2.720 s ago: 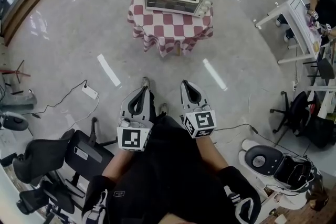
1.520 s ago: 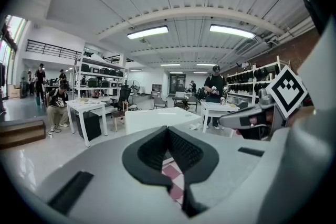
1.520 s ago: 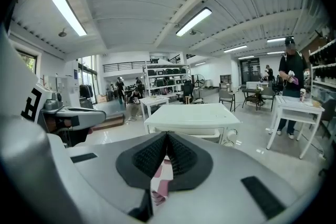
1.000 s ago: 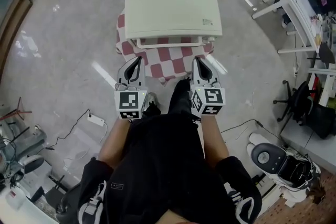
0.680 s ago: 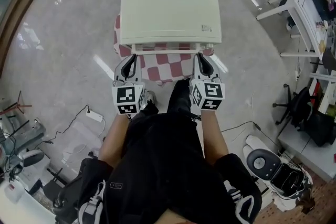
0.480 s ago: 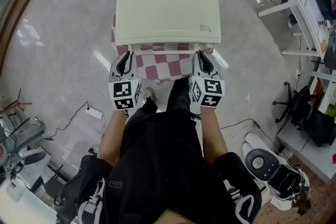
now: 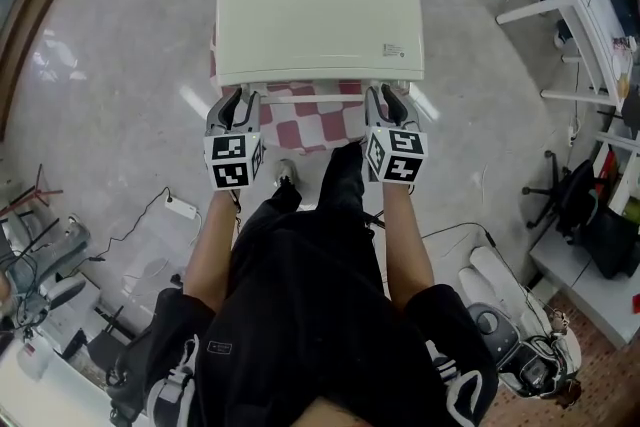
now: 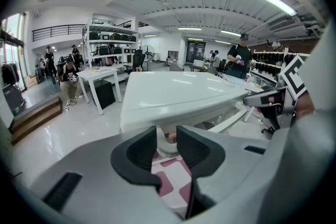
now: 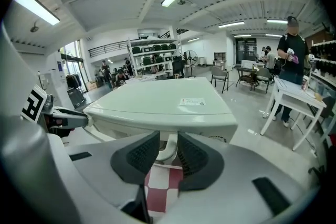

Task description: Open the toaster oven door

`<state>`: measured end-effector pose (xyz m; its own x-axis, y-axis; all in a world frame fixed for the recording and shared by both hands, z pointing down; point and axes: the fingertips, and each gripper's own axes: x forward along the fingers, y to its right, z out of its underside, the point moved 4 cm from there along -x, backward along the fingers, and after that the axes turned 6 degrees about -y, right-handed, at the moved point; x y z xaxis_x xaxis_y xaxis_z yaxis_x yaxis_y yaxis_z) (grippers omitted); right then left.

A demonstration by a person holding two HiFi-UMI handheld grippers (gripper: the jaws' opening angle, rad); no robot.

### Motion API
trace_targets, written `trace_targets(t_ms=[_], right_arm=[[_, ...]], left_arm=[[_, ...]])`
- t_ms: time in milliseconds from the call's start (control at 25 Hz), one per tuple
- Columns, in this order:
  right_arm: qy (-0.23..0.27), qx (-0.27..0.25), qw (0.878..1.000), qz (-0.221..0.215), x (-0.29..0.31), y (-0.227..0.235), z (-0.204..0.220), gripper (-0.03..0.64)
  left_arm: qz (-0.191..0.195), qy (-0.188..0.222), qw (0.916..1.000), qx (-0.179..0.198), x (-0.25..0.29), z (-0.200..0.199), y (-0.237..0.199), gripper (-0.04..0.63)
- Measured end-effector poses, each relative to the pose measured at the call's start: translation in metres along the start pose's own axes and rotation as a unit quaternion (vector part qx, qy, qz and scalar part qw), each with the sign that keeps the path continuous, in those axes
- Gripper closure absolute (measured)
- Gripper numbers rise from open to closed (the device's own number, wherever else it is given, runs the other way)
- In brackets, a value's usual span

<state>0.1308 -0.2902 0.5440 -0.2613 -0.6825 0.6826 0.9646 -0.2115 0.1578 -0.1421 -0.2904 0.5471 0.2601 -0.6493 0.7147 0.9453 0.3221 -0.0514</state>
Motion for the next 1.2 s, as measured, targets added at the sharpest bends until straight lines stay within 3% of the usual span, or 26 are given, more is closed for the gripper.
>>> trace_targets(t_ms=[720,1200], right_arm=[[-0.026,0.017,0.999,-0.005,0.013,0.002,0.008,0.509],[-0.037,0.032,0.999,-0.007,-0.003,0.000,0.046,0.509]], left_arm=[[-0.013,0.013,0.9997,-0.017,0.005,0.005,-0.009,0.497],[0.005,0.009,0.9995,-0.030,-0.009,0.043,0.003,0.494]])
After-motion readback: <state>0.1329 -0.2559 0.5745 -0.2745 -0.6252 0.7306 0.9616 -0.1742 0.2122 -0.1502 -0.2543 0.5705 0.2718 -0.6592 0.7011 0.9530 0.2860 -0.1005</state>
